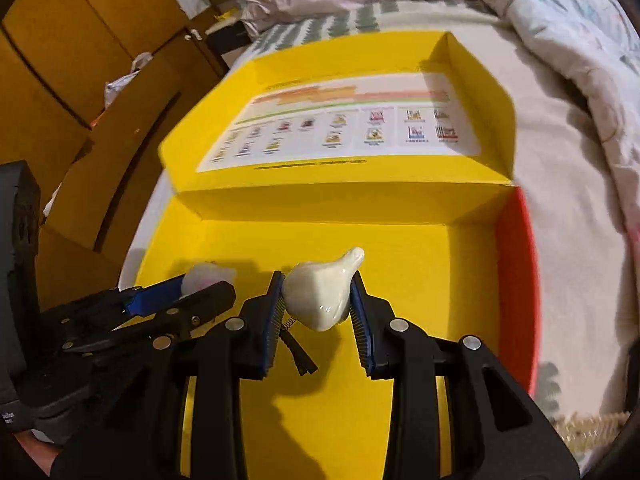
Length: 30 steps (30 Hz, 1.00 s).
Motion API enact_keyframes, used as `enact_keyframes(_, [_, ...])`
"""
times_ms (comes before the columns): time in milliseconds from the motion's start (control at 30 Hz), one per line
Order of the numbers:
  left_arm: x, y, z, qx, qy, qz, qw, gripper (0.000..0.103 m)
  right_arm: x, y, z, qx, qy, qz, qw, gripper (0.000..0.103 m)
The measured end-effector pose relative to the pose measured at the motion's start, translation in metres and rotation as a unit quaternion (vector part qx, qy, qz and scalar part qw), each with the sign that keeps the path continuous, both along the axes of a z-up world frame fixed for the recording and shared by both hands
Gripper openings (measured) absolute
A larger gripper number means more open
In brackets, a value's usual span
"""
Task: Organize jewelry
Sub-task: 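Carry both items into the yellow box and open both tools, then lift both tools out of the yellow box toward the remaining jewelry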
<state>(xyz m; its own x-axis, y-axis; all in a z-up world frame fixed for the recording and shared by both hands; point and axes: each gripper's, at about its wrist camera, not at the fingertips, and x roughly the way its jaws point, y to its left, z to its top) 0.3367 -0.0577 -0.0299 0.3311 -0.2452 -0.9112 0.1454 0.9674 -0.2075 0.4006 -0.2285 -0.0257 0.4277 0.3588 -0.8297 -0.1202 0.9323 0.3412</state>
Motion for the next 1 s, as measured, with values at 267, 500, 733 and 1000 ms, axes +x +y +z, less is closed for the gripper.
enact_keyframes(267, [0.026, 0.008, -0.028, -0.014, 0.017, 0.012, 0.9997, 0.04, 0.036, 0.004, -0.037, -0.019, 0.03, -0.027, 0.999, 0.033])
enact_keyframes(500, [0.03, 0.01, -0.029, -0.033, 0.011, 0.011, 0.9993, 0.04, 0.052, 0.002, -0.048, -0.024, 0.045, -0.047, 0.998, 0.035])
enact_keyframes(733, [0.034, 0.018, -0.029, -0.042, 0.0, 0.026, 0.9988, 0.067, 0.055, -0.014, -0.048, -0.002, 0.053, -0.076, 0.996, 0.045])
enact_keyframes(1000, [0.02, 0.032, 0.011, -0.055, -0.022, 0.034, 0.9976, 0.069, 0.01, -0.024, 0.012, -0.022, -0.012, -0.065, 0.998, 0.068])
